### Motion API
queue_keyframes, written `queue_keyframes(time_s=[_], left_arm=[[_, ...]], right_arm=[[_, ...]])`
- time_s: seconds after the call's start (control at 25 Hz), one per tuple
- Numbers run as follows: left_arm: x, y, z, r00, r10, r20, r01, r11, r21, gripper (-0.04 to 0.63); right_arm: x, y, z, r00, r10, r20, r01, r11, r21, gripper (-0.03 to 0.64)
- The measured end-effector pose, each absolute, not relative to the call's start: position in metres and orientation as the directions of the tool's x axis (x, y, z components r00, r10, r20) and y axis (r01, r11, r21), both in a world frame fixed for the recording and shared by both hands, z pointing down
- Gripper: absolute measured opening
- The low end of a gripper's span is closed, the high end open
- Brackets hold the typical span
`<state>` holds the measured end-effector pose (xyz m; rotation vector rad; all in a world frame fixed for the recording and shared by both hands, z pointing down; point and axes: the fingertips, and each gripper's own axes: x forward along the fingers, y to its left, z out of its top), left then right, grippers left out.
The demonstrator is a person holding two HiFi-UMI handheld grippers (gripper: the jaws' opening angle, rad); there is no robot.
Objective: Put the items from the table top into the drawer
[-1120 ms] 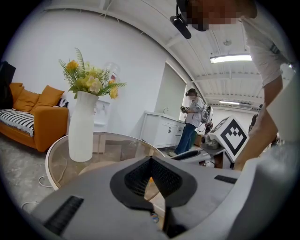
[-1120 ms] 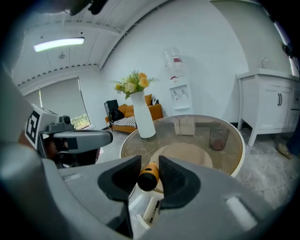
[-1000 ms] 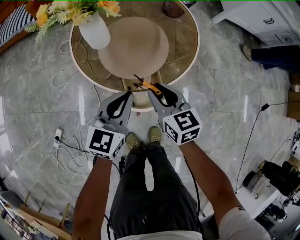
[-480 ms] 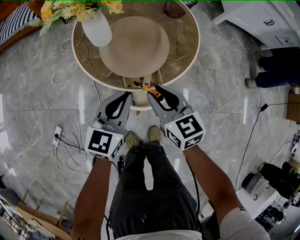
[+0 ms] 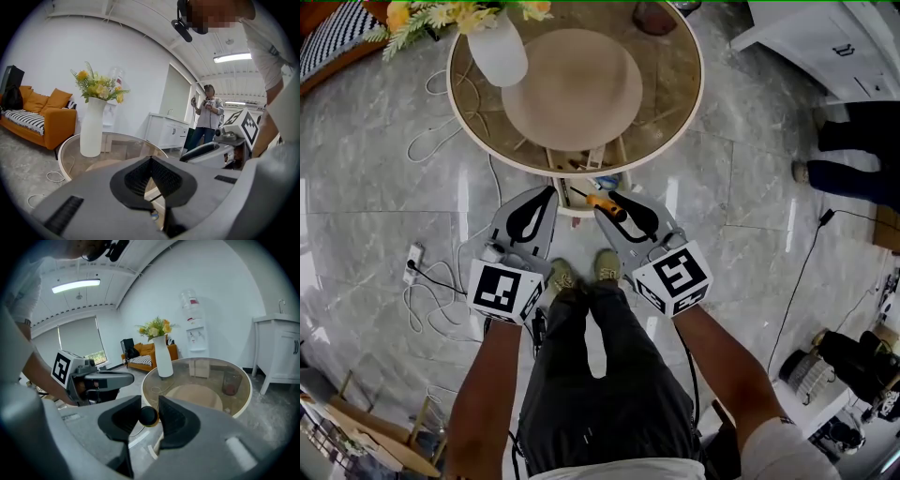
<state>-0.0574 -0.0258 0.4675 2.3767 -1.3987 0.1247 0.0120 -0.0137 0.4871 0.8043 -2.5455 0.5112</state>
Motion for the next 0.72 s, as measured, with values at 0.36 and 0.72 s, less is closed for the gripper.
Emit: queue_keyframes(time_s=[0.36,0.72], left_arm=[[-0.049,-0.002,0.508,0.503,-0.809,0.304,-0.857,-0.422,0.296,0.000],[-0.044,-0.002,0.567,0.506,-0.796,0.331,-0.855,-0.414,0.312,0.000]], right_arm=[[0.016,0.004,0.566,-0.714,-0.367,0.596,-0.589,0.775,-0.229,0.115],[0.006,-0.003,0.659,-0.683,-0.294,0.668,-0.548,0.812,-0.203,0.115]])
